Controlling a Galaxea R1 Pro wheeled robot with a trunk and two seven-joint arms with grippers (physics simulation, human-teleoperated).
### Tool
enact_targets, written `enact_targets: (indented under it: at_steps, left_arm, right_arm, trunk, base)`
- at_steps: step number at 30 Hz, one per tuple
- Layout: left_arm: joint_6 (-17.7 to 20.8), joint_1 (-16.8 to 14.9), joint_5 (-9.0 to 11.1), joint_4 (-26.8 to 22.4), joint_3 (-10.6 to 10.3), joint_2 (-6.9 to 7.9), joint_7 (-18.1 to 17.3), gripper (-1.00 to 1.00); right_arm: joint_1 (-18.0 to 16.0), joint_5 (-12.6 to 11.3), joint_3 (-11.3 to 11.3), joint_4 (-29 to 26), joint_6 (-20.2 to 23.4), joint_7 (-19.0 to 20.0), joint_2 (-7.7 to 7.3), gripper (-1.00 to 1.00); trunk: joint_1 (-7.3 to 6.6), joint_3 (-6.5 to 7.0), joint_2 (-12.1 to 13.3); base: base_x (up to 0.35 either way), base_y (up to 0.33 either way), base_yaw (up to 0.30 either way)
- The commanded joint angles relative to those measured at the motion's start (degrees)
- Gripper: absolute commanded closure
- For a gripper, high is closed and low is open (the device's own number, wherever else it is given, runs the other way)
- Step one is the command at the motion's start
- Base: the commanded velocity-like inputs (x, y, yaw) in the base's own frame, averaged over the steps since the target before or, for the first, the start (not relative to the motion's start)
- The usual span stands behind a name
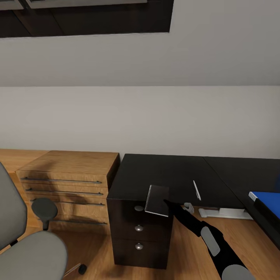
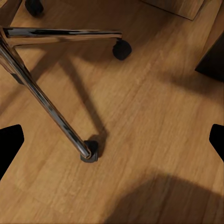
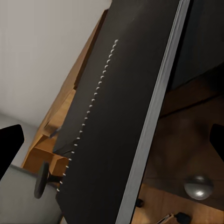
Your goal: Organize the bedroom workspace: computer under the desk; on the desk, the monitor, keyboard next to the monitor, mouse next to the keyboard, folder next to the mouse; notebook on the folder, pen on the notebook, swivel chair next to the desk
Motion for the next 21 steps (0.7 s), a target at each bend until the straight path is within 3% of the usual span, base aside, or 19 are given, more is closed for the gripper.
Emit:
enact_targets:
  at_steps: [1,21]
  left_arm:
    - [-0.13,-0.03,-0.31,0.02,0.20,-0.03,0.15,-1.00]
    - [-0.13,-0.03,-0.31,0.02,0.20,0.03,0.17,-1.00]
  right_arm:
    - [-0.03,-0.42,-0.11,0.01,0.47,0.08,0.01,-1.00]
    - [-0.02,-0.55,0.06,4.00,0.36,0.17,0.09,-1.00]
  trunk:
    - [0.00,-0.06,-0.03]
    - [0.00,-0.06,-0.03]
  base:
    - [0.011,0.006,0.000]
    - [0.002,0.001,0.000]
